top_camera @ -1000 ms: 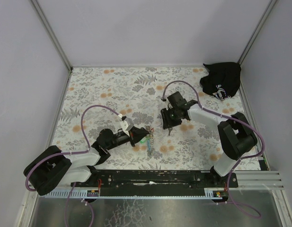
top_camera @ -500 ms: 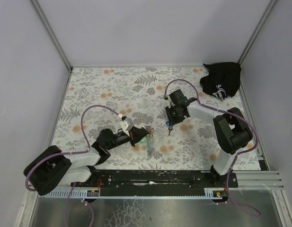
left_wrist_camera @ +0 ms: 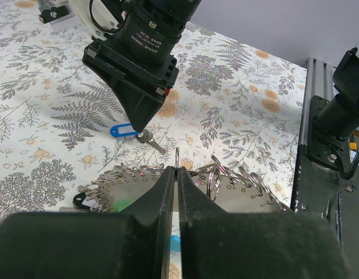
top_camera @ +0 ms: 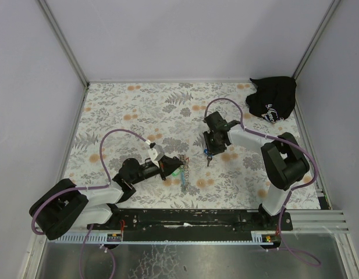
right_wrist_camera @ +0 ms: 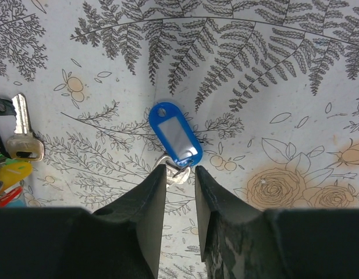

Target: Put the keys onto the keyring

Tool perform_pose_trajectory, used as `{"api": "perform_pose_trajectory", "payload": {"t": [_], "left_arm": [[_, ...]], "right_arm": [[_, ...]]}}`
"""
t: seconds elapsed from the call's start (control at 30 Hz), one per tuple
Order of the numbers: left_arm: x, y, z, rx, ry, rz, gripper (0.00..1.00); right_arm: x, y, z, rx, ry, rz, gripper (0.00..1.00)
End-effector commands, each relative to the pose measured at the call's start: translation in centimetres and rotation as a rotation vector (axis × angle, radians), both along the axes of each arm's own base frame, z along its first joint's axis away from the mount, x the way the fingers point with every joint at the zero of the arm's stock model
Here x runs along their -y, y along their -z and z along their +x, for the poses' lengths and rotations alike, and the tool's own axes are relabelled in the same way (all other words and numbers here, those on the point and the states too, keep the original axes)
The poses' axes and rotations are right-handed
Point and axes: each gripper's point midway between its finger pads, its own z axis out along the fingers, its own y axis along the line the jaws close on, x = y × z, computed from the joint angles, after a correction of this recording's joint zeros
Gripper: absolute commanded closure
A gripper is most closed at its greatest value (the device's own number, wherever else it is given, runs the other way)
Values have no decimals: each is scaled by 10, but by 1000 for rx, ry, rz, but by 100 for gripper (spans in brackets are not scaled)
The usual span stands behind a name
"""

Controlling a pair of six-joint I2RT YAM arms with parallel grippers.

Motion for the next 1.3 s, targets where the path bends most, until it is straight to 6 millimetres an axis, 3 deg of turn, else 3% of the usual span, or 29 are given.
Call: {"api": "perform_pose_trajectory", "payload": {"t": [0.0, 0.47, 0.6, 0.77, 0.93, 1.07, 1.27], "left_arm": [[0, -22, 7, 68, -20, -47, 100], [0, -23, 7, 68, -17, -48, 100], [1, -23, 7, 69, -12, -48, 100], [1, -23, 7, 68, -12, -50, 100], [1, -23, 7, 67, -17, -52, 100], [1, -24, 7, 67, -17, -57, 100], [0, -26, 6, 66, -19, -67, 100]], "right_arm": [[-10, -10, 4, 15, 34, -9, 68], [9, -4, 4, 38, 77, -111, 84], [10, -3, 3, 58, 78, -102, 95], [10, -13, 11, 194, 88, -65, 100], [10, -35, 23, 427, 104, 16, 100], [21, -54, 32, 610, 156, 60, 100], [75, -91, 46, 881, 365, -57, 100]]}}
